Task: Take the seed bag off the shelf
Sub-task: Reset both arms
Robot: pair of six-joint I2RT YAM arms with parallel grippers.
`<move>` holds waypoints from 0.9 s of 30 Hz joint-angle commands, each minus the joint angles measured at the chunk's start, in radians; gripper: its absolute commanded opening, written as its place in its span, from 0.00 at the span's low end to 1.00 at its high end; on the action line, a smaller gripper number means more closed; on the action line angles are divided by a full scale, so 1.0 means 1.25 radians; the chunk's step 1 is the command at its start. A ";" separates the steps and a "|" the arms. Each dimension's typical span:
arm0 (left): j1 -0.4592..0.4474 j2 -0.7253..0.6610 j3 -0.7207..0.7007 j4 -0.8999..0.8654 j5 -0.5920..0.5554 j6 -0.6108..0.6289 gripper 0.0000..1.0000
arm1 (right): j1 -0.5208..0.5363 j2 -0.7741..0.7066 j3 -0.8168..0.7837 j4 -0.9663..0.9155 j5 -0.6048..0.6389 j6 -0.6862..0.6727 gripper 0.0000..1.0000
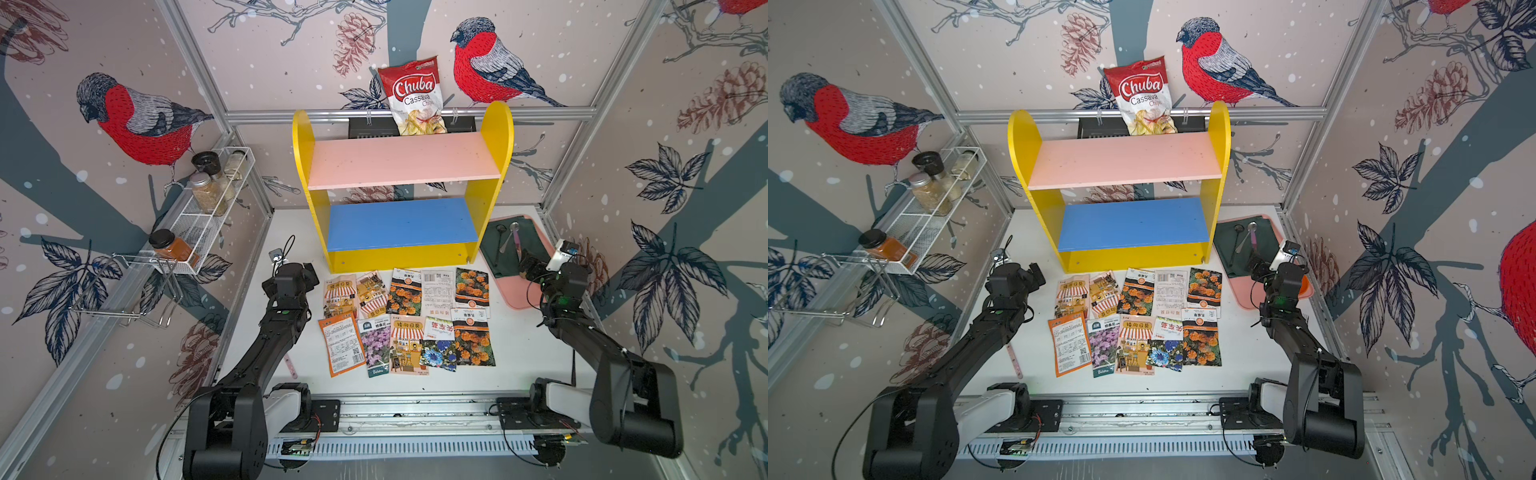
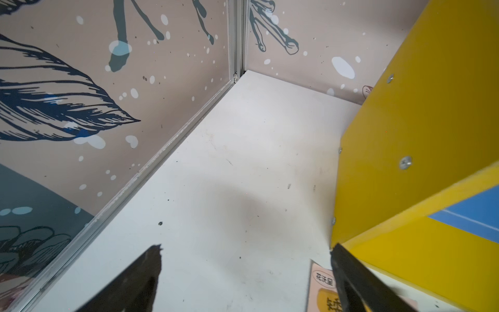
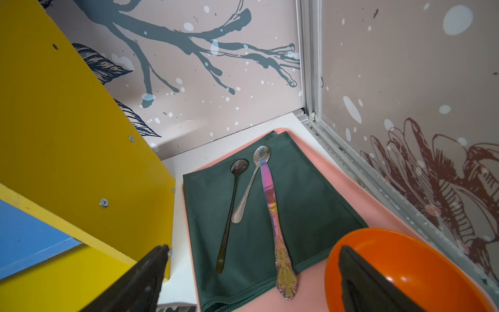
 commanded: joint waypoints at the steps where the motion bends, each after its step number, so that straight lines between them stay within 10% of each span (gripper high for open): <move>1: 0.019 0.040 -0.024 0.199 0.100 0.108 0.97 | 0.001 0.017 -0.027 0.163 0.029 -0.047 1.00; 10: 0.081 0.152 -0.100 0.432 0.282 0.181 0.97 | 0.032 0.096 -0.049 0.271 0.036 -0.115 1.00; 27: 0.095 0.194 -0.122 0.494 0.326 0.200 0.97 | 0.203 0.046 -0.098 0.237 0.141 -0.205 1.00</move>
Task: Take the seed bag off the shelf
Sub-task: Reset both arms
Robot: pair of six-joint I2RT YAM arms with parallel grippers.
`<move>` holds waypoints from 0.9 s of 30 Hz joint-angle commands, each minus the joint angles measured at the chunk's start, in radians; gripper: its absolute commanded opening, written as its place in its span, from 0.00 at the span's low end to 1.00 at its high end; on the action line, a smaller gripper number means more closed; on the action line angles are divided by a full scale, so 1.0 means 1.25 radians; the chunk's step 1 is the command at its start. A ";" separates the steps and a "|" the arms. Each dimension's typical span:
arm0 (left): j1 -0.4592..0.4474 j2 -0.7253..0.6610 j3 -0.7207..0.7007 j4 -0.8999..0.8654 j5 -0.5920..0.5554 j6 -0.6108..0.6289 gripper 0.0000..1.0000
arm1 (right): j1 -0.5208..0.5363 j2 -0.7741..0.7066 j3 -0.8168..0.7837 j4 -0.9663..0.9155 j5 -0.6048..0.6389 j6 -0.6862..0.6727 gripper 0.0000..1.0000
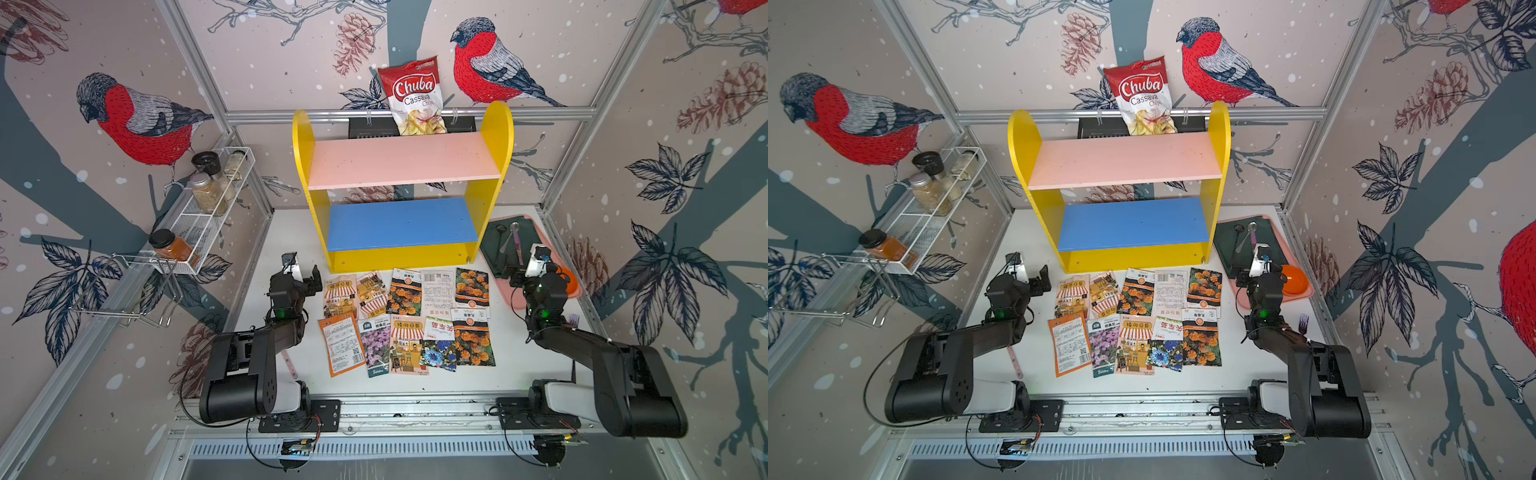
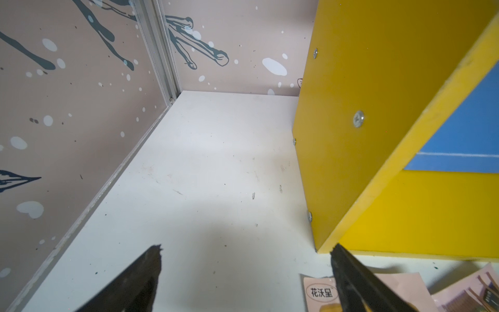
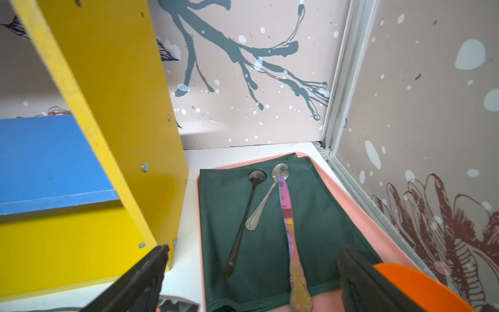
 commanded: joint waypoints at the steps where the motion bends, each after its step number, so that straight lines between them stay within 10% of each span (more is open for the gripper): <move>1: 0.003 -0.010 -0.009 0.053 0.022 0.016 0.97 | 0.029 0.011 -0.016 0.036 0.050 -0.027 1.00; 17: -0.010 -0.025 -0.073 0.192 0.121 -0.044 0.97 | 0.008 0.205 -0.175 0.484 0.086 0.014 1.00; 27: -0.077 0.097 -0.076 0.290 0.044 0.003 0.99 | -0.045 0.176 -0.075 0.244 0.019 0.064 1.00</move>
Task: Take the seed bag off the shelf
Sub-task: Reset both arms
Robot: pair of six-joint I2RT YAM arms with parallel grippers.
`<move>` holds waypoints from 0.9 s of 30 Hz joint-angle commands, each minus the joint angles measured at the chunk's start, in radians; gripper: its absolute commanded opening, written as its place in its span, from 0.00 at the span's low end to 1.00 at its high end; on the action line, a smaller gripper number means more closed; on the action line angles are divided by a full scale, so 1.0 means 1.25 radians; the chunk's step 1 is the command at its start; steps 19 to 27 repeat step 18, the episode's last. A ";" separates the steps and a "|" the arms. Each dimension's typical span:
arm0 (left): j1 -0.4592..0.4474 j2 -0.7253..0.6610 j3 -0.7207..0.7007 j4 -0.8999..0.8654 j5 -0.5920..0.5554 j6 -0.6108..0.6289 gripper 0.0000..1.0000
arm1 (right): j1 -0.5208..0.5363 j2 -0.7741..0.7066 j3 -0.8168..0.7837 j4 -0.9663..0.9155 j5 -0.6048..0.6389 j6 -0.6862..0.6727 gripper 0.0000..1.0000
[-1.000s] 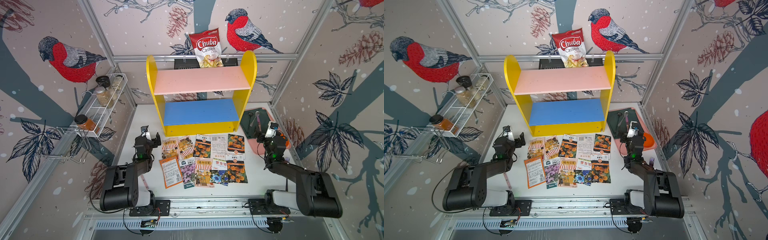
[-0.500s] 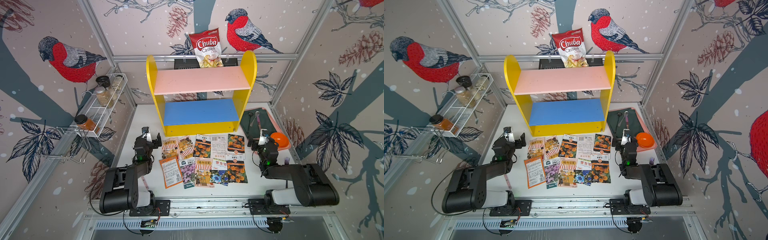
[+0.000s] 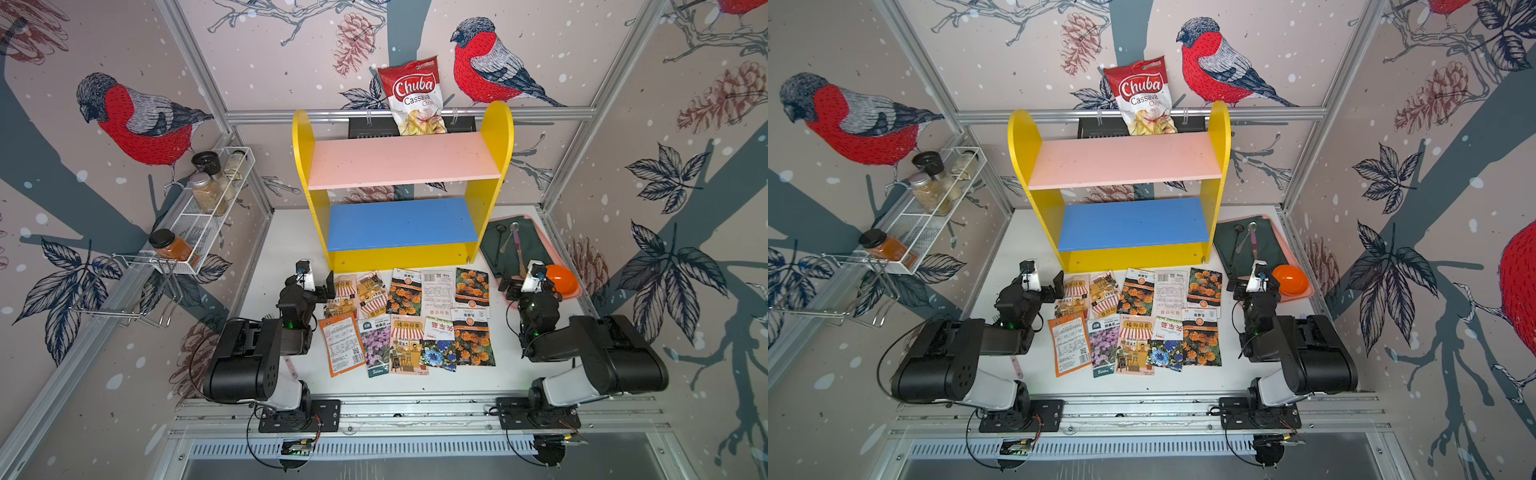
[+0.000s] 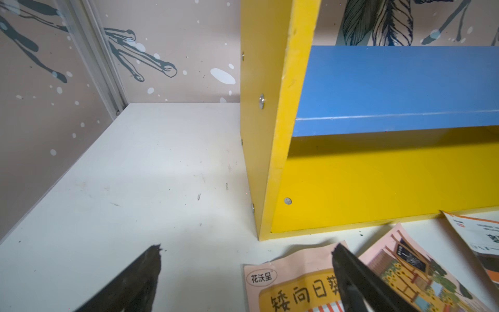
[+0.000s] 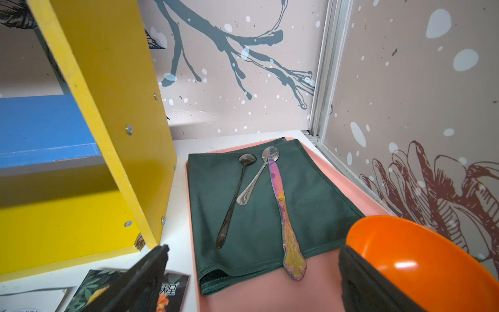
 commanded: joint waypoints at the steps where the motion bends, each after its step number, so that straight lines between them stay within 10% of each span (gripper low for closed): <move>1: -0.005 0.010 0.014 0.059 -0.021 0.008 0.99 | -0.049 -0.002 0.042 -0.093 -0.066 0.059 1.00; 27: -0.008 0.007 0.016 0.051 -0.027 0.008 0.99 | -0.043 -0.002 0.039 -0.083 -0.051 0.053 1.00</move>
